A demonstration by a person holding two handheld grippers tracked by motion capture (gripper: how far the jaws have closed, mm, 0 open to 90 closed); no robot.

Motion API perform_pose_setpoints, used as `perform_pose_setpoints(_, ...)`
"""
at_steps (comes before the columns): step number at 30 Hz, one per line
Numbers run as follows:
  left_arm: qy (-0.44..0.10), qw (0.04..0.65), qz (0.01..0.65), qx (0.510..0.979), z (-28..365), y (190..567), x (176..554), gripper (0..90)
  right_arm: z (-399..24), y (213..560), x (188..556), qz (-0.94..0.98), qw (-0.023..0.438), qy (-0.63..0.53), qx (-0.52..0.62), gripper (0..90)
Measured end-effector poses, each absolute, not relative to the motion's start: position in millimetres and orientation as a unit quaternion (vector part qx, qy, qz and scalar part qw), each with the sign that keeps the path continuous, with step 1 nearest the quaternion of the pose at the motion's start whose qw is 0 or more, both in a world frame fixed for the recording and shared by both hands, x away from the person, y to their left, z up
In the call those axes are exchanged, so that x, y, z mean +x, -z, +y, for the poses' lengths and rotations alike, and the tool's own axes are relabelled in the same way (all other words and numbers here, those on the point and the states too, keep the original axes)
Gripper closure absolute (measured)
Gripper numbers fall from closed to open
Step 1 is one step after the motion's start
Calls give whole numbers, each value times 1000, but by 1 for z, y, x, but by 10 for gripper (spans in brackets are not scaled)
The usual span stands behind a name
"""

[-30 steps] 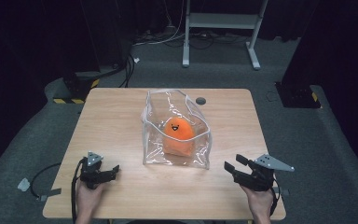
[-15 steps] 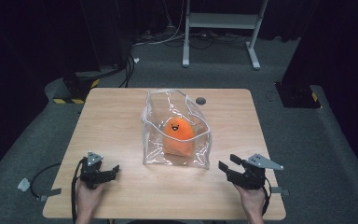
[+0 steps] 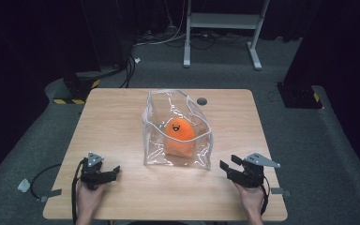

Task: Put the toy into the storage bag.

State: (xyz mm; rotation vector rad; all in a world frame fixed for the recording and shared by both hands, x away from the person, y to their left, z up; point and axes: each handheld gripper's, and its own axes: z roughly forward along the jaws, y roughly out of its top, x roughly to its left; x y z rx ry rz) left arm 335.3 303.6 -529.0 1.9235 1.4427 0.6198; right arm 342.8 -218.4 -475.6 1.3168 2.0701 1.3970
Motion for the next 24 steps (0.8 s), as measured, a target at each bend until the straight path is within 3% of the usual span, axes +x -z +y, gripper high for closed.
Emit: perform_pose_setpoints(24,-237,323,549,733,304,529,335,150,-213,492,366,737,168,-451,476,395)
